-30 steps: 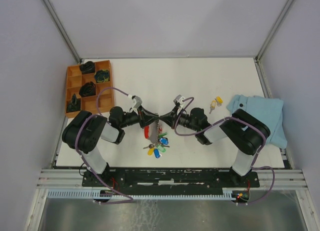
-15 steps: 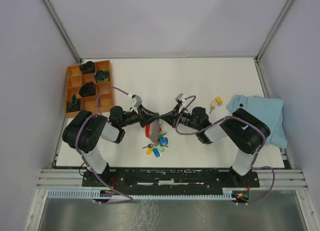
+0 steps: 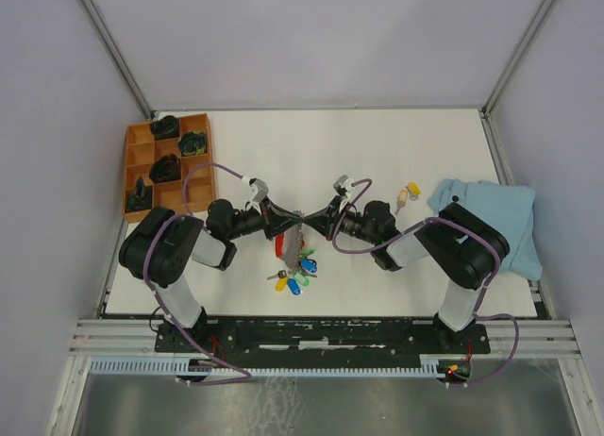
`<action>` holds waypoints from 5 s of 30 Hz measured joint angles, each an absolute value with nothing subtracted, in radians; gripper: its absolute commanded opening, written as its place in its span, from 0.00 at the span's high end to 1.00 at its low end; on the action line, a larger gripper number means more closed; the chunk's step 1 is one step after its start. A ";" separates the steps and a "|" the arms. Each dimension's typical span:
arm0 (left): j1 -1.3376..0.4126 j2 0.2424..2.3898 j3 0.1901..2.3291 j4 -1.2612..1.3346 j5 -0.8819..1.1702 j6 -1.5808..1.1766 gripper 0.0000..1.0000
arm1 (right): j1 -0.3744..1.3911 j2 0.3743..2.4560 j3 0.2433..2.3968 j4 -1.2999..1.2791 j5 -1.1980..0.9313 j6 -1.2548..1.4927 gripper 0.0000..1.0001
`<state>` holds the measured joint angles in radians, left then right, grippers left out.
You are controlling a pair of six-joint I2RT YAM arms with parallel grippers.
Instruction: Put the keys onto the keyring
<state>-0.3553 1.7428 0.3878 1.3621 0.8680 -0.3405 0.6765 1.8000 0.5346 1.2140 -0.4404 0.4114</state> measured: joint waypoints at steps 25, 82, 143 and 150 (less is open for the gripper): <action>-0.497 1.507 0.463 0.750 0.669 -0.020 0.97 | 0.597 1.560 0.551 0.764 -0.580 0.160 0.57; -0.564 1.452 0.386 0.758 0.777 0.254 0.97 | 0.649 1.519 0.710 0.170 -0.258 0.179 0.58; -0.568 1.444 0.388 0.743 0.603 0.239 0.97 | 0.175 1.835 1.194 -0.464 -0.008 0.162 0.99; -0.568 1.417 0.386 0.744 0.602 0.226 0.97 | 0.259 1.705 1.176 -0.517 -0.018 0.205 0.99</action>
<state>-0.5682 1.4166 0.3859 0.7444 0.6022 0.2256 0.2592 1.7050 1.1759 -0.5167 -0.0181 0.2054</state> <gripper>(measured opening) 0.043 0.013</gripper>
